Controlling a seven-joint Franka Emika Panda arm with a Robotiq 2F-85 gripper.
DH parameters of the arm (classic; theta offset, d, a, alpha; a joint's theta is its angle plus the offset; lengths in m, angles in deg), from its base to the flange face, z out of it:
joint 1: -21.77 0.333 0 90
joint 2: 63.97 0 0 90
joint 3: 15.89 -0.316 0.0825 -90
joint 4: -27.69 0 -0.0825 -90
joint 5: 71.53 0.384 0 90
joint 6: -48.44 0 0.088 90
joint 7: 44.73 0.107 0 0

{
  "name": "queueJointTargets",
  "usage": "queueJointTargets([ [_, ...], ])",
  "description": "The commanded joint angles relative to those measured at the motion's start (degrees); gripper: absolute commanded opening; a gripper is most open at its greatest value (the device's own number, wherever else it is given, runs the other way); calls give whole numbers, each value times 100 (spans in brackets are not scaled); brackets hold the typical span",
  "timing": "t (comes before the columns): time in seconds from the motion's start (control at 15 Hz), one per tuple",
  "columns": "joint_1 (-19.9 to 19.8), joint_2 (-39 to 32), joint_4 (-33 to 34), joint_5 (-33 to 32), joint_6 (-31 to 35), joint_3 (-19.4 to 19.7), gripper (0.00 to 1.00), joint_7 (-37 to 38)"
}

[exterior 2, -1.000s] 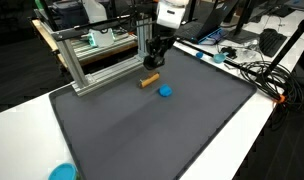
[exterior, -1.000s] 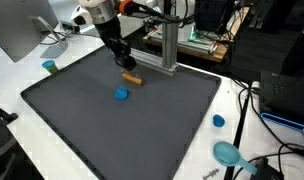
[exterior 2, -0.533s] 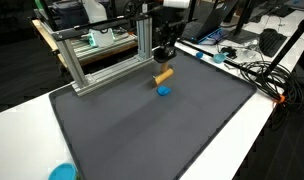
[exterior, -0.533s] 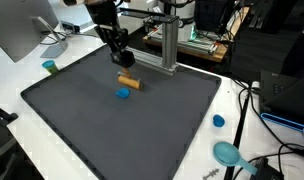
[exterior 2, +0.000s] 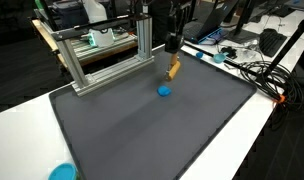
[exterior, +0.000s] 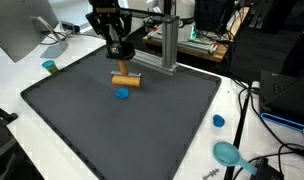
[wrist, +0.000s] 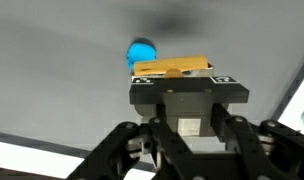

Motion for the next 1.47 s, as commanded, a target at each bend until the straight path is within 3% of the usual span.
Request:
queueJointTargets([
  [0.0,-60,-5,181,-177,-309,-131,21,-963],
  [0.2,-19,-109,305,-577,-497,-152,21,-1562],
  [0.33,40,-216,329,-1118,-191,-131,21,-1678],
  [0.4,-28,-78,118,-737,-261,-169,21,-1476],
  [0.47,-27,-109,121,-796,-238,-170,46,-1473],
  [0.6,-30,-146,116,-788,-238,-173,46,-1469],
  [0.67,-30,-153,115,-788,-238,-174,21,-1468],
  [0.93,-301,-18,451,-192,-565,-336,21,-3280],
  [1.4,-463,-299,1386,-219,-1750,-248,21,-5715],
])
